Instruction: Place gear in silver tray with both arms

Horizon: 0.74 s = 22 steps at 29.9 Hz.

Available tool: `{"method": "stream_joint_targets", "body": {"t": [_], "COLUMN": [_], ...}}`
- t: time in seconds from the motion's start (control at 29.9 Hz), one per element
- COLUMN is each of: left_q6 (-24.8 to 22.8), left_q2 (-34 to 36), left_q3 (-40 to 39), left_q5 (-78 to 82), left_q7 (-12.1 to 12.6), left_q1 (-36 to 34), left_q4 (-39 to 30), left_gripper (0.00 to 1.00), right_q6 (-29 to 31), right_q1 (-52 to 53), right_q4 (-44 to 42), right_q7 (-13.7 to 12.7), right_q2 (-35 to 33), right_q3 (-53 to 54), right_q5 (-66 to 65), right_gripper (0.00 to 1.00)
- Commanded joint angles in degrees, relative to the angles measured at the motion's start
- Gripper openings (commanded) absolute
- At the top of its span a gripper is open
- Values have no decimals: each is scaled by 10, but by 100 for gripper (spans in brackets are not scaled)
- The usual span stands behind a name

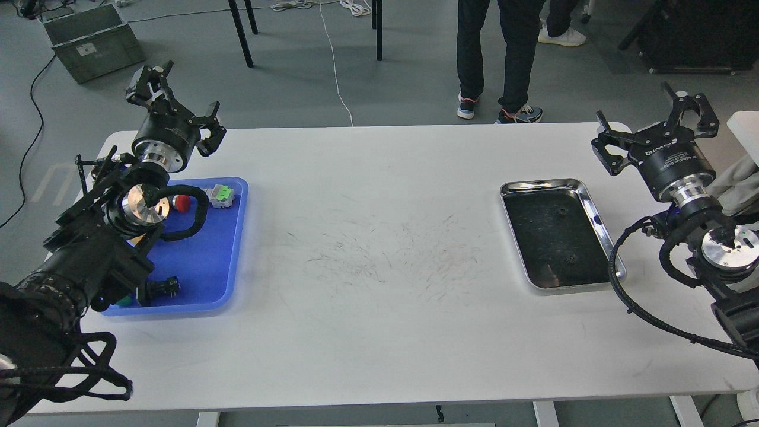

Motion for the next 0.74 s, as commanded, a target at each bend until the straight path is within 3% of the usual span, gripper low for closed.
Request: {"method": "stream_joint_targets", "body": {"t": [0.0,0.33,0.7], "left_q6": [0,-2,-2], "left_q2": [1,14,21], "left_q3": [1,-7,-14], "left_q5": [0,-2,-21], "left_q7": [0,-1,-4], "left_q1": [2,10,12], "left_q4": [1,4,4], "left_gripper": [98,98,98], "right_q6": [0,1,3], "right_q1": [1,46,44], "right_q4": [-2,-64,-57], "right_q7": [0,0,-1], "right_q2": [1,72,77], "right_q3": [0,-10,-13], "right_q5": [1,-2,-5], "right_gripper": [99,99,99]}}
